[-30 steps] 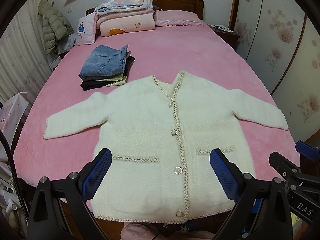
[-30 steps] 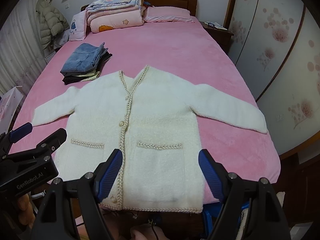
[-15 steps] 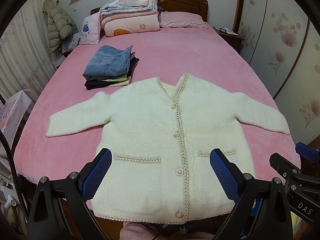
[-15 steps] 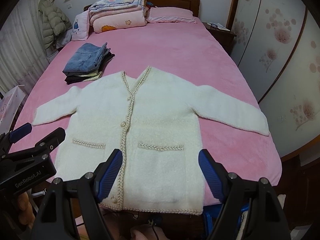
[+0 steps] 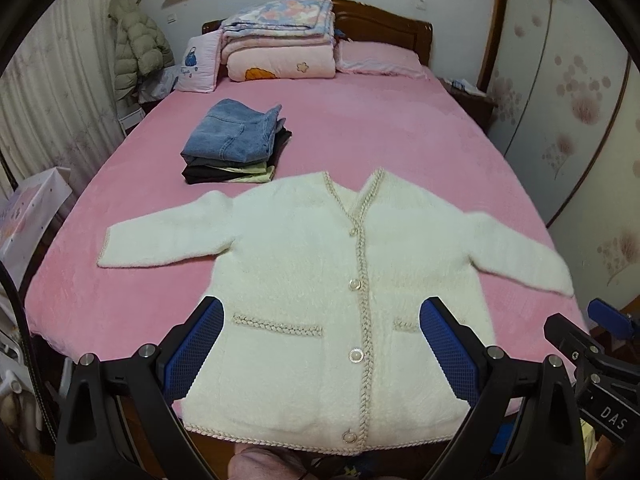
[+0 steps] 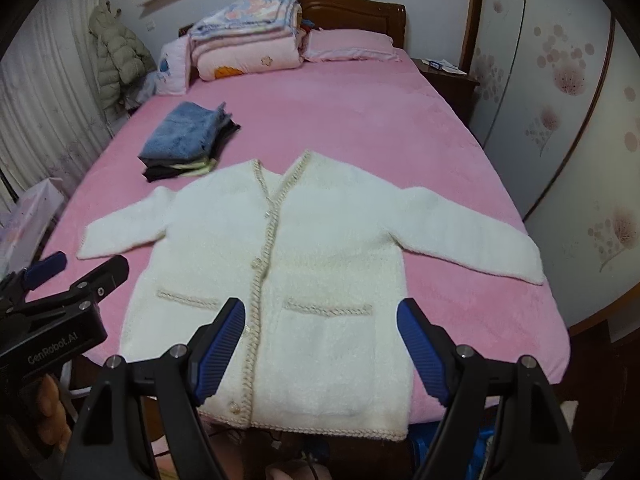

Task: Fold large clothes
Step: 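Reach the left tool to the cardigan sleeve cuff and grasp it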

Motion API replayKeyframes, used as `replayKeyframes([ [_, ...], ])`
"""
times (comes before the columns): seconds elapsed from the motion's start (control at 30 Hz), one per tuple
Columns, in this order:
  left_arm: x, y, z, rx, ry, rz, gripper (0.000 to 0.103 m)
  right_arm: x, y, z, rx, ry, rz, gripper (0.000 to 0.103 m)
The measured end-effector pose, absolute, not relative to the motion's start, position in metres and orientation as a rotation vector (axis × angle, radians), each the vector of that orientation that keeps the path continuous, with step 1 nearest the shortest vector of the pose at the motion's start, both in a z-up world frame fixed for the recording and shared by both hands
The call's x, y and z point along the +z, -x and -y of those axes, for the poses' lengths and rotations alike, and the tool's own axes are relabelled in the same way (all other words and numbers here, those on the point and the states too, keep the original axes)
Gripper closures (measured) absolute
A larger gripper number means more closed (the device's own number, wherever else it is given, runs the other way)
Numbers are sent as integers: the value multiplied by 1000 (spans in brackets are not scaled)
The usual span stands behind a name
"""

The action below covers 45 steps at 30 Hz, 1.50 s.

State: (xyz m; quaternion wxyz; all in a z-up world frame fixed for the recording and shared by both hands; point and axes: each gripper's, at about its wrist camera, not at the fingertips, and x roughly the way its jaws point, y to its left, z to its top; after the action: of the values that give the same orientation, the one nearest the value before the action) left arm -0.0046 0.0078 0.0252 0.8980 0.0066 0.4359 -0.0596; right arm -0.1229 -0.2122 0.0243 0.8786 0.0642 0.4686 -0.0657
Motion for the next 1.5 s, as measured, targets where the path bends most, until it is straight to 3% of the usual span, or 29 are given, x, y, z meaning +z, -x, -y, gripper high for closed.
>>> replayKeyframes([
  [0.2,50,7,-48,-81,66,-810,5,39,119,207,-137,-106,-926,24],
  [0.4,67,-9,-105,-72,153,-854,5,61,106,180,-93,-27,-846,24],
  [0.8,68,-77,-286,71,263,-799,4,72,9,68,-18,-3,-839,24],
  [1.0,7,-134,-402,200,339,-864,4,36,-74,-5,-54,-52,-911,24],
  [1.13,-63,-165,-474,242,456,-944,4,1,-118,-57,-63,-29,-945,24],
  [1.5,-261,-222,-576,224,766,-1155,10,-110,-203,-188,-21,41,-1100,30],
])
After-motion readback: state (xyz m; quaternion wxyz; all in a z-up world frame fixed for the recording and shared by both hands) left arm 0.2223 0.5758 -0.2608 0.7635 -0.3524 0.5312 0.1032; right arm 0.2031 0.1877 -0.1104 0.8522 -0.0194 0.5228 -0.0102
